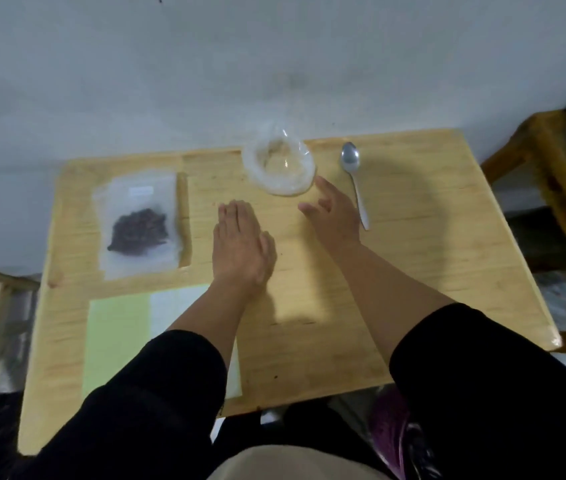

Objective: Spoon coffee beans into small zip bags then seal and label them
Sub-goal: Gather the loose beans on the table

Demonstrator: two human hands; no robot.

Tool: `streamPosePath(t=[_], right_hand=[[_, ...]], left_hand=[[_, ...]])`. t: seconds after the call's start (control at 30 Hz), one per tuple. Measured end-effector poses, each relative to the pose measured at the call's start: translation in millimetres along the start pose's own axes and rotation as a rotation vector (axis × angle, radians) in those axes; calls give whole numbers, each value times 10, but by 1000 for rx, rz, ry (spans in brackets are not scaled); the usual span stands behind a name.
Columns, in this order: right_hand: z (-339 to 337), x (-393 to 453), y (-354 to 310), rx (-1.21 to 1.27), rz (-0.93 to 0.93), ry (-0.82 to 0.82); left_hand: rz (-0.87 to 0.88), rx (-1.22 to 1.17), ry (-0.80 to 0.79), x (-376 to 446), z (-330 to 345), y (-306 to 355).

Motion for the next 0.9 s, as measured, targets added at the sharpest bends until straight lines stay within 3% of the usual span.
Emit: streamPosePath(t=[0.6, 0.9], right_hand=[[300, 114, 49, 108, 34, 190], [-138, -233, 120, 242, 56, 440]], left_hand=[[62, 59, -24, -32, 362, -93], [235, 71, -82, -58, 313, 153]])
Point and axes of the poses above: each hand's wrist, its own x-axis towards the middle knuckle, its own z-axis out of the palm, y = z × x, the point moved 4 cm from there along x, towards the middle knuckle, and after that the axes turned 9 degrees about x, right-handed, at the moved point
